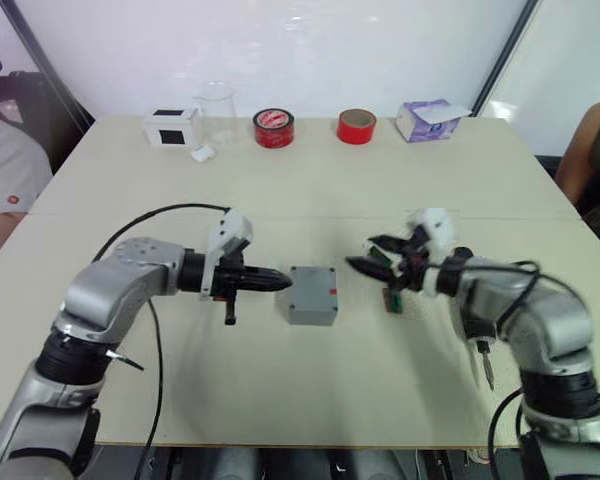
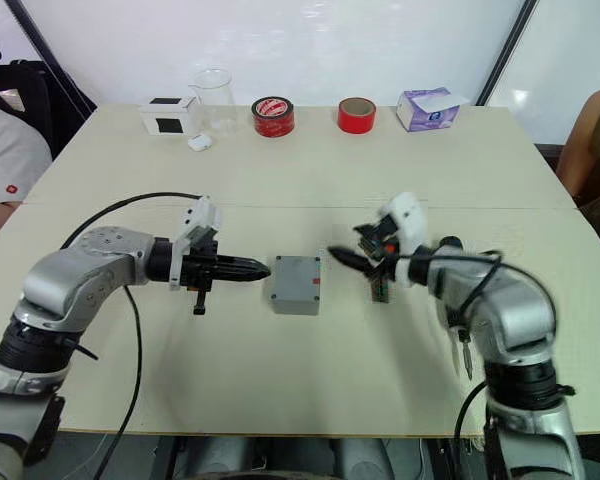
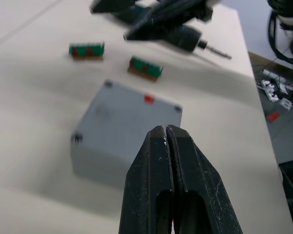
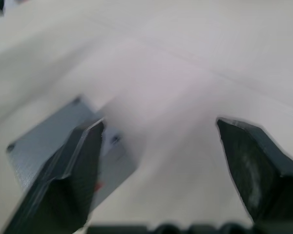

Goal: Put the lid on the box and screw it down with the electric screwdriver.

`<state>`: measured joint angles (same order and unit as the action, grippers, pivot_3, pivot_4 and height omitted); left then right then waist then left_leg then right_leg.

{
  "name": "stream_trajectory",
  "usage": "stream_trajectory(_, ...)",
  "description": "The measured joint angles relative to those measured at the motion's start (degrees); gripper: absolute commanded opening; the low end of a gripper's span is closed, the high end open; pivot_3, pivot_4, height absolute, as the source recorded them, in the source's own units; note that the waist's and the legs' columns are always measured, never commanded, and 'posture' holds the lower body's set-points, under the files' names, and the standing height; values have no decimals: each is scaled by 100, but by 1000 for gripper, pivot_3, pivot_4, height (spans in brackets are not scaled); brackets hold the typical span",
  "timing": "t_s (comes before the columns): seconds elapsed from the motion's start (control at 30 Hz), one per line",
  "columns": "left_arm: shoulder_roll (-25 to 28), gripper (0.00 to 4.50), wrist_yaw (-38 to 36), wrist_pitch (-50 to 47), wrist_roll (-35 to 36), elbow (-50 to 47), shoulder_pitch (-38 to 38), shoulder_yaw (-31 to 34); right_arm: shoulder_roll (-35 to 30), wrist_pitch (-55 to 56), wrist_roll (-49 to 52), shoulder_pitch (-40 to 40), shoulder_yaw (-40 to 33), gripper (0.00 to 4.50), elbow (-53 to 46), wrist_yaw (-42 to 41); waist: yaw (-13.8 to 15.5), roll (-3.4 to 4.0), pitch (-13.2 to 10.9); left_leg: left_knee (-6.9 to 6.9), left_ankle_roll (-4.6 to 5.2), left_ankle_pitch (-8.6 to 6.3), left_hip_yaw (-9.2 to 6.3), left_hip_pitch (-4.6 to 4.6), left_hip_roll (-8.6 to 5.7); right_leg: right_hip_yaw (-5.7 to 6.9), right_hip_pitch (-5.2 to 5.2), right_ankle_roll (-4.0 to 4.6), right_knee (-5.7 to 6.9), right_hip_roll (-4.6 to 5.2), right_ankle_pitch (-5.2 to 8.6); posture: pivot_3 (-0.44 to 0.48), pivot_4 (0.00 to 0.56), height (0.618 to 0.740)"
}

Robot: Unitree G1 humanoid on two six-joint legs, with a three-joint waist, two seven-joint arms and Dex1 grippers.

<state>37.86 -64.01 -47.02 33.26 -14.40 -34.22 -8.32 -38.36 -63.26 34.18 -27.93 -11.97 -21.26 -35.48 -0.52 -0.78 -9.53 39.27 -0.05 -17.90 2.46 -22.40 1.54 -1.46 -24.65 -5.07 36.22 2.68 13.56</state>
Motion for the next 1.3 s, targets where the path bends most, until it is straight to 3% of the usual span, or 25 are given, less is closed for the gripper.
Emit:
stream_trajectory(0.2,-116,0,-184,270,-38,-160,-115,-326,-1251,-2201,38,-932,-444,4419,996,401,-18,1,0,-7,1,0,11,2,3,-1,-2,2,-2,-5,1,0,150,740)
stream_trajectory(0.33,-171,0,-251,418,-92,-362,-186,-467,-2503,-2867,344,-535,87,4419,1375,-6,3,4,-1,-11,3,-1,8,-3,3,0,-2,3,-11,-4,2,0,150,740)
stream_trajectory(0.5,-197,0,-336,515,-106,-683,-170,-669,-3306,-2889,909,-169,666,4419,1821,-468,-61,6,0,-7,5,-3,13,7,2,-23,-2,1,-12,-4,1,0,150,740)
stream_trajectory(1.1,36,0,188,109,108,-1079,224,-404,-2720,-2730,594,-924,2366,4419,3046,-955,-15,5,-1,-4,4,-2,10,2,3,-20,-4,-1,-11,-5,1,0,150,740)
stream_trajectory(1.2,38,0,263,74,159,-1130,263,-388,-2721,-2591,451,-923,2474,3718,3049,-1079,-16,0,2,-3,4,-2,9,4,4,-19,-1,-1,-11,-7,1,0,150,740)
stream_trajectory(1.3,67,0,307,20,227,-1142,280,-362,-2702,-2465,269,-909,2538,2674,3066,-1111,-19,0,2,-2,4,-2,9,4,4,-19,-1,-1,-11,-8,1,0,150,740)
